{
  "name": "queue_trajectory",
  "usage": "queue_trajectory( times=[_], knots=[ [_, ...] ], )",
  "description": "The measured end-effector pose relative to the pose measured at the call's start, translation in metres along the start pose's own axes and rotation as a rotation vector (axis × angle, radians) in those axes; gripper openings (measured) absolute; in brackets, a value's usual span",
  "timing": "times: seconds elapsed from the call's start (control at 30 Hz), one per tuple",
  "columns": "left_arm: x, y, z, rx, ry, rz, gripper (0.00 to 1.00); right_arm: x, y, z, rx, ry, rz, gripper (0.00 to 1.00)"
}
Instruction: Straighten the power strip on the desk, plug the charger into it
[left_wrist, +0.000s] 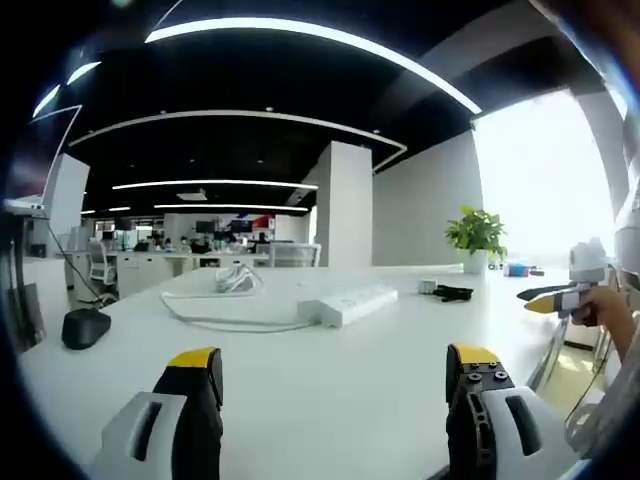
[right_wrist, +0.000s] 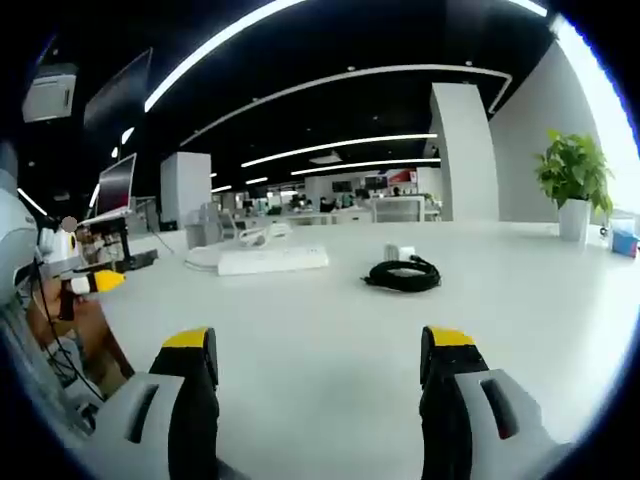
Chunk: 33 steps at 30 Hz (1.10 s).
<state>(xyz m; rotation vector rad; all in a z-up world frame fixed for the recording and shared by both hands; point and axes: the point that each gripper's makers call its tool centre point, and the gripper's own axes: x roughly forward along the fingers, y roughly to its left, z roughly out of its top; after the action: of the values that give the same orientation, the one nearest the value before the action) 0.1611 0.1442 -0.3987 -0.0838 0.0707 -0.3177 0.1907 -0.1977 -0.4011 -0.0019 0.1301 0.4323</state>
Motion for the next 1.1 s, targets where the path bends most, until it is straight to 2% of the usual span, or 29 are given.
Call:
queue_trajectory(
  times=[0.43,0.7,0.83,0.97,1.1],
  knots=[
    [0.003,-0.004,-0.003,0.000,0.010,-0.017,0.94,0.005,0.001,-0.004,0.000,0.013,0.010,0.83],
    [0.012,-0.009,-0.004,0.010,0.019,-0.037,0.94,0.015,0.008,0.003,-0.017,-0.003,0.041,0.83],
    [0.018,-0.017,0.002,0.056,0.004,-0.078,0.94,0.024,0.010,0.011,-0.026,-0.022,0.076,0.82],
    [0.023,-0.022,0.011,0.056,-0.028,-0.100,0.94,0.031,0.012,0.015,-0.021,-0.033,0.105,0.82],
    [0.028,-0.025,0.016,0.063,-0.036,-0.120,0.94,0.036,0.014,0.023,-0.021,-0.050,0.129,0.82]
  ],
)
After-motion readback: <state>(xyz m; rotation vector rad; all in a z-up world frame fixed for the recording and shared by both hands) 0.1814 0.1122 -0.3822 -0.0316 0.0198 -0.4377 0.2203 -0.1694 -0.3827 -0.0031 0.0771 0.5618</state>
